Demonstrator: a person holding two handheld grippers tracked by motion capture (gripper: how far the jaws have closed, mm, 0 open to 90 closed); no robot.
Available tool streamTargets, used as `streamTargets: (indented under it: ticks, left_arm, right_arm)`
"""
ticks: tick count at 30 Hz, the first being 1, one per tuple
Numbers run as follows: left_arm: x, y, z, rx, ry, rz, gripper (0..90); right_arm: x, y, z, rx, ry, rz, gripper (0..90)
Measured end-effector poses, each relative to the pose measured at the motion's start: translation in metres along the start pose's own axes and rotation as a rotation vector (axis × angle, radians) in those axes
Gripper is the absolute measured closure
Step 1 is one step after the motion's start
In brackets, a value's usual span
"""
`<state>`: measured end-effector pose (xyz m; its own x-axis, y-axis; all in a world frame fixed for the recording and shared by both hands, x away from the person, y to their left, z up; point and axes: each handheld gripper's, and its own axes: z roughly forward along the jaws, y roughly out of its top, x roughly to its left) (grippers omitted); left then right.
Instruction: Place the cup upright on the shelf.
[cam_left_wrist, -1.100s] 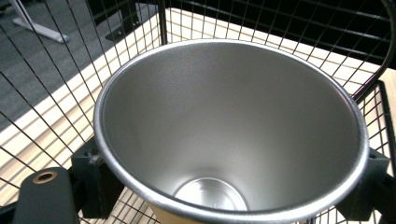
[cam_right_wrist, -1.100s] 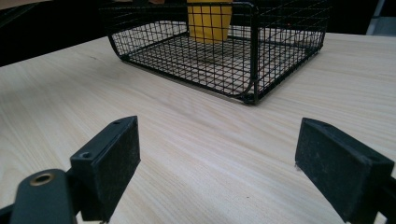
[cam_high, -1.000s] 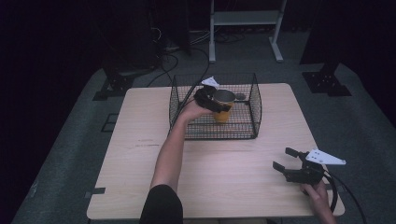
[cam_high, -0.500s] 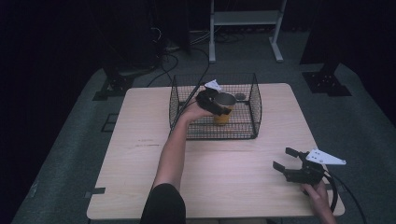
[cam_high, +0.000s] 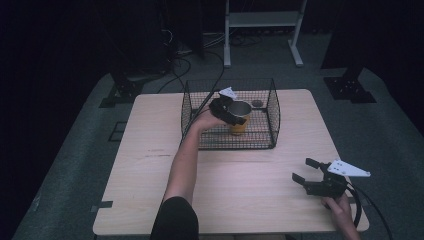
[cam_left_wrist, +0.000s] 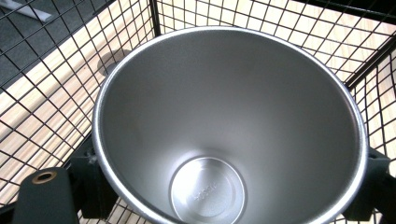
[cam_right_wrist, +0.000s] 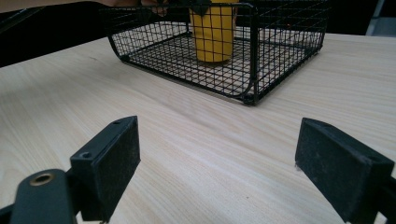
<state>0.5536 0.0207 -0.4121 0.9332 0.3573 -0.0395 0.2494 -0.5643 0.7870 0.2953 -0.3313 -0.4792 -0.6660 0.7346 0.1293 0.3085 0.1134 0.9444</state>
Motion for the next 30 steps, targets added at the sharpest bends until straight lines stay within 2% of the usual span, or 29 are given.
streamTargets:
  ticks: [6,14,18,22,28,30]
  left_arm:
    - [-0.0025,0.0017,0.0003,-0.005,0.001,0.016,11.7]
    - [-0.0027,0.0018,-0.0004,-0.002,0.004,0.017,11.7]
    - [-0.0033,0.0024,-0.0014,-0.01,0.011,0.016,8.2]
    - [-0.0039,0.0043,-0.0031,-0.031,0.016,0.006,3.8]
    - [-0.005,0.007,-0.0068,-0.047,0.028,0.015,2.1]
    - [-0.0046,0.0079,-0.0087,-0.063,0.029,0.007,1.9]
  right_arm:
    - [0.0002,0.0,0.0001,0.0,-0.001,0.0,13.0]
    - [0.0002,0.0,0.0,-0.001,-0.001,0.0,12.9]
    - [0.0001,-0.0001,0.0,-0.001,0.0,-0.001,12.9]
    - [0.0001,-0.0001,0.0,-0.001,0.0,-0.001,12.9]
    - [-0.0001,0.0,0.0,-0.001,0.0,0.001,12.9]
    - [-0.0001,0.0,0.0,-0.001,0.001,0.002,12.9]
